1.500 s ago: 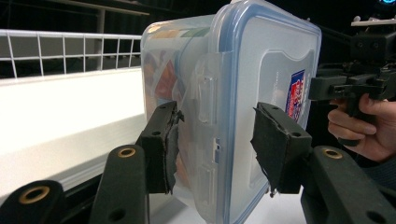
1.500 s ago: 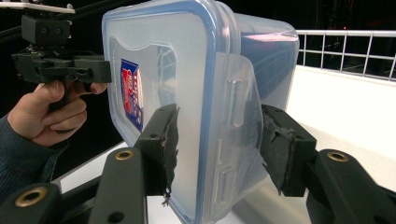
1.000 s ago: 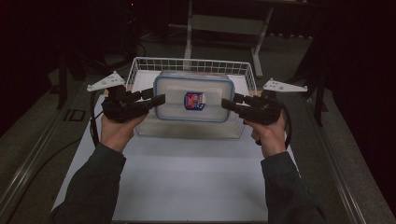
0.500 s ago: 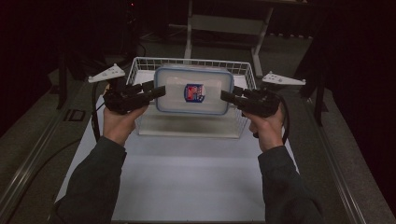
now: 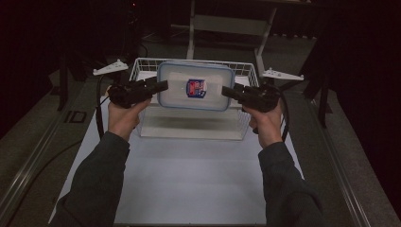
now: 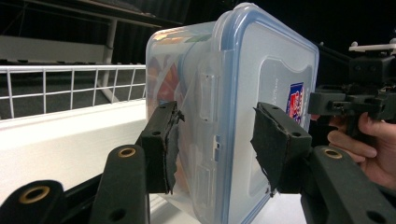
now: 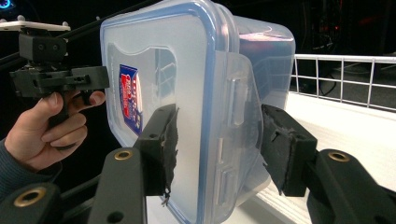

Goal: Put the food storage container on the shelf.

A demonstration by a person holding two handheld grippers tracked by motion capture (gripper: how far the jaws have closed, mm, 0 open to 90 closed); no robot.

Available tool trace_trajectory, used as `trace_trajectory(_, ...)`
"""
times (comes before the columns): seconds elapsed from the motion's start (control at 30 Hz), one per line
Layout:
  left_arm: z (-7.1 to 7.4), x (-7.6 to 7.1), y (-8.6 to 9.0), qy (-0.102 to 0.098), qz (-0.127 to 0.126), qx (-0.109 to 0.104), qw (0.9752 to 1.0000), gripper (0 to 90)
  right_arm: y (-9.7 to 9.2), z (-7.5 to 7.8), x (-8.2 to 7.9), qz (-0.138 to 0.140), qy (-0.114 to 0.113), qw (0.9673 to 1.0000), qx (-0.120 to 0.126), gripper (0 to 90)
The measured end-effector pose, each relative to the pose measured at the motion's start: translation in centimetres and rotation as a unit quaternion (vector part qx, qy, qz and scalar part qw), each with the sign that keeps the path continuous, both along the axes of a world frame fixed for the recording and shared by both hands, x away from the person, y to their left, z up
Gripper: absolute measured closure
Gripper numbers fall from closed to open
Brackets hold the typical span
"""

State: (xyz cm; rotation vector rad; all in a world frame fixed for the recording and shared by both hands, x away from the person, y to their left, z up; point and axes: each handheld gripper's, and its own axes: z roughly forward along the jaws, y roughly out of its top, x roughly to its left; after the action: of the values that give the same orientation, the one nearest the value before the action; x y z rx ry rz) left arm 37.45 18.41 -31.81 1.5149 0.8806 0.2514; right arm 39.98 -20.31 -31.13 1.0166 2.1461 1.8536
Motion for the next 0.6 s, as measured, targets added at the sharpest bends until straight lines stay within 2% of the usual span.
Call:
trace_trajectory(0.3, -0.8, 1.3, 0.2, 0.021, 0.010, -0.010, 0.9997, 51.2, 0.4, -0.9, 1.6, -0.002, 0.027, 0.9996, 0.004, 48.2)
trace_trajectory(0.6, -1.6, 2.3, -0.2, 0.046, 0.009, -0.016, 0.9988, 51.1, 0.0, -1.4, 2.5, -0.011, 0.050, 0.9987, 0.004, 48.1)
